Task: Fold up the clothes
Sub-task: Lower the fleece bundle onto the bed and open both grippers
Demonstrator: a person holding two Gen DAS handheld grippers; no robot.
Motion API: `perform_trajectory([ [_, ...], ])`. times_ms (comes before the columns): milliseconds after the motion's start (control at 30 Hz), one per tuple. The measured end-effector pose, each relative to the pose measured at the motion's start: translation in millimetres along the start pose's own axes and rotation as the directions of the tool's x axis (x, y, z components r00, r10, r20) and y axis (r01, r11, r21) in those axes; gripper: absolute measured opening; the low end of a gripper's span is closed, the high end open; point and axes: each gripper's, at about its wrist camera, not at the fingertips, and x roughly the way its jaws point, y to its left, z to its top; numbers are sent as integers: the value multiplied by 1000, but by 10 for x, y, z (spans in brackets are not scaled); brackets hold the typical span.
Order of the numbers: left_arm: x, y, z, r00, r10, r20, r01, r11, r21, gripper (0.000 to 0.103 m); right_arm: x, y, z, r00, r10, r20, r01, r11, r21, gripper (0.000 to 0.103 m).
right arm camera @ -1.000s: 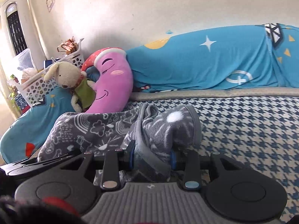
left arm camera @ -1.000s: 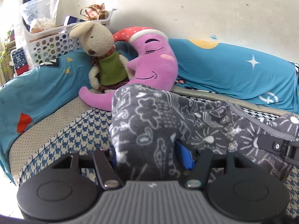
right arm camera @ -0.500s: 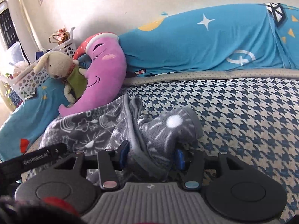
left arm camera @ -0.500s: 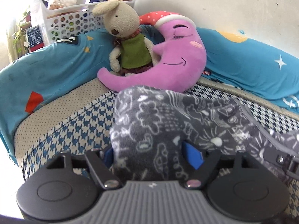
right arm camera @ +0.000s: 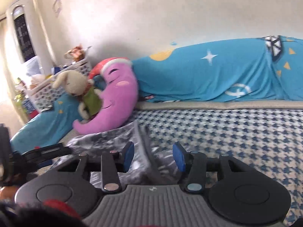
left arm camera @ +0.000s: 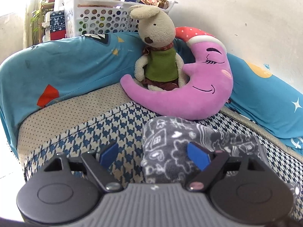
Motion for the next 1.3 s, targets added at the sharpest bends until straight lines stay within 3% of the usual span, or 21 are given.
perform_trajectory([
  [200,122,17,-13,1000,28,-12,-28,1000,10,91,109,245,-175,990,99,-100,-106,992,-69,45],
  [367,259,55,-34,998,56,-28,-56,998,14,95,322,331,-381,987,42,-154,-61,991,-117,47],
  [600,390,93,-47,996,73,-42,-72,997,17,100,480,269,-453,983,35,-177,-52,995,-88,47],
  [867,464,132,-34,995,71,-66,-72,997,-12,103,518,306,-495,984,12,-178,-33,993,-115,47],
  [1100,238,49,22,997,73,-17,-73,997,12,102,342,316,-393,988,24,-151,-40,994,-104,47],
  [1300,-36,5,39,1000,-6,-4,6,1000,10,103,275,318,-290,992,64,-109,-71,996,-59,47],
])
